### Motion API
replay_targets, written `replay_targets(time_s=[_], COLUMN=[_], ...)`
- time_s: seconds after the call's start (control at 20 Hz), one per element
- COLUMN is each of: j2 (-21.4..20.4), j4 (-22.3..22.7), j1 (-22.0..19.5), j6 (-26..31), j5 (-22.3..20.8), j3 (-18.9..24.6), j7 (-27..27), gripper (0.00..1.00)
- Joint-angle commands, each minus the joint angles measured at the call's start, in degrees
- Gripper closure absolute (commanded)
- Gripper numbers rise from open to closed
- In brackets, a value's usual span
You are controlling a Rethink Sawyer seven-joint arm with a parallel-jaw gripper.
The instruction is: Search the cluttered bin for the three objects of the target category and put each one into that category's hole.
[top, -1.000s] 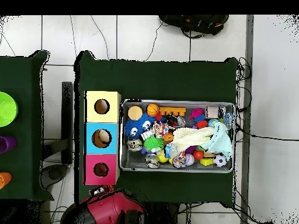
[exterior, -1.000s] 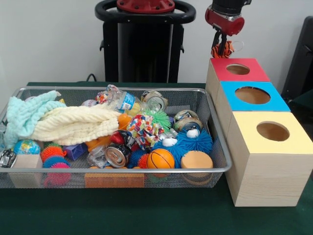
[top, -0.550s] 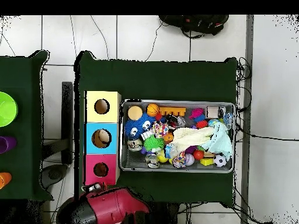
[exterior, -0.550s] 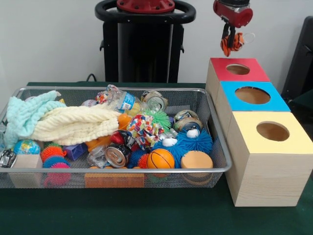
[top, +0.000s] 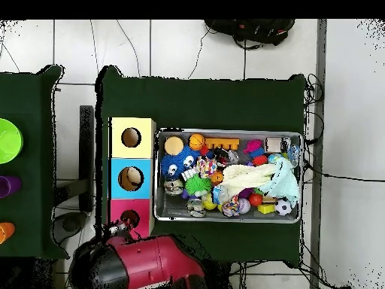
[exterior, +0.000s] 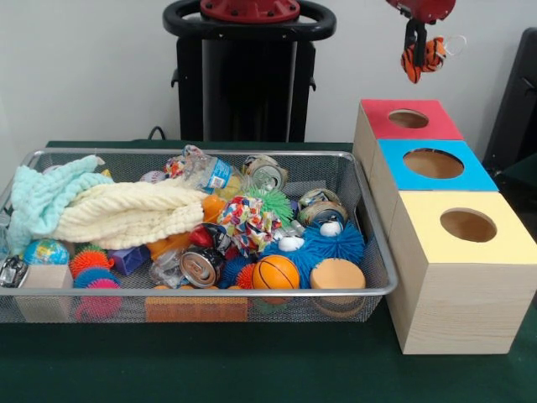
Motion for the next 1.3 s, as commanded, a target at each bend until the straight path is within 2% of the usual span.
replay_targets(time_s=[0.05,0.35,0.75,1.05,1.3], j2=[3.3,3.8,7.6,9.6,9.0], j4=[-3.7,-3.9,-5.4,-6.7,-6.8], j1=[-0.1,0.5,4.0,2.6,-0.1], j6=[3.0,2.6,-1.0,-1.6,-0.6], j5=[-2.4,-2.8,-5.9,-7.0,-7.2], j3=[3.7,3.1,-0.3,-0.5,0.2], j7=[-7.4,-7.0,-3.9,-4.6,-6.1], gripper=[1.0,1.0,1.0,1.0,1.0])
